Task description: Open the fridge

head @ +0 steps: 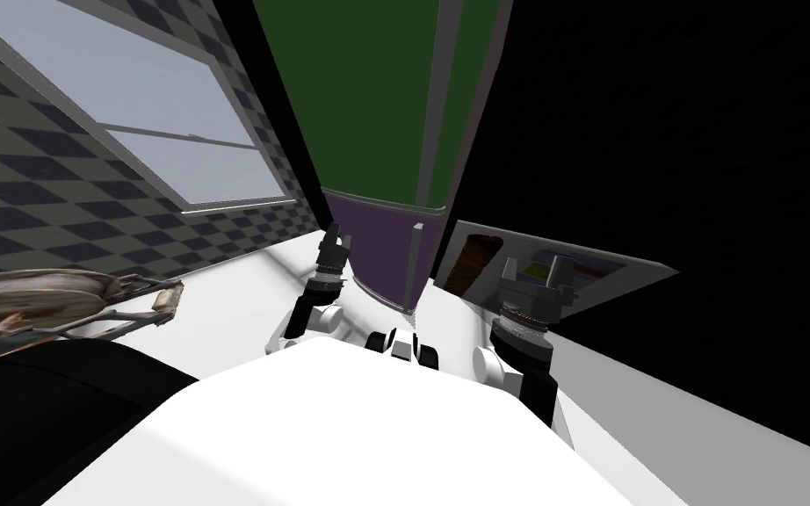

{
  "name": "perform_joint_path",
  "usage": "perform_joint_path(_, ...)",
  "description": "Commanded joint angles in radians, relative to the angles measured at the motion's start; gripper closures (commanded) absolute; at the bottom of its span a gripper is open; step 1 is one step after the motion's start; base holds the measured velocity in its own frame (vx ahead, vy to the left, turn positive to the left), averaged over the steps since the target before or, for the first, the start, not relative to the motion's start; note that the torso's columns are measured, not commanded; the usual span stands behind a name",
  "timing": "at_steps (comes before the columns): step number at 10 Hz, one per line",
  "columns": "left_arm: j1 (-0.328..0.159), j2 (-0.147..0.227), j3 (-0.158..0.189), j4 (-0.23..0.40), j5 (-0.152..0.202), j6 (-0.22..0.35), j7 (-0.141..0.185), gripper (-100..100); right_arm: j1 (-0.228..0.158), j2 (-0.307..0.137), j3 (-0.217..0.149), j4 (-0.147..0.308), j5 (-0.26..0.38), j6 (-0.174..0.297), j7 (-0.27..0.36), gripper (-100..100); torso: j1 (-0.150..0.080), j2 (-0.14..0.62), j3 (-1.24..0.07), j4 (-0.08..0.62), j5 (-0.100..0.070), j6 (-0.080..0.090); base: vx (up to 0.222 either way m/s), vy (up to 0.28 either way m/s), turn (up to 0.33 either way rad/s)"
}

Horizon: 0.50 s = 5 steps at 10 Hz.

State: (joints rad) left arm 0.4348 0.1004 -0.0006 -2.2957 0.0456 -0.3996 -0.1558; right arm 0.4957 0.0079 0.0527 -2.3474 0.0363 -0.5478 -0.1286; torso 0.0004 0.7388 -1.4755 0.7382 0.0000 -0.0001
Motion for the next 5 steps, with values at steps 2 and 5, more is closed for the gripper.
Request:
perform_joint_path(2, -0.053, 0.047, 0.003, -0.007, 0.011, 0.092, 0.003, -100, 0.0, 0.0, 0.0, 0.0, 0.0, 0.0, 0.0, 0, 0.001, -0.001, -0.001, 0.0, 0.0, 0.0, 0.019, -0.048, -0.008)
perform_joint_path(5, -0.082, 0.064, 0.003, -0.011, 0.016, 0.143, 0.005, -100, 0.0, 0.0, 0.0, 0.0, 0.0, 0.0, 0.0, 0, -0.001, -0.001, -0.001, 0.0, 0.0, 0.0, 0.015, -0.056, -0.013)
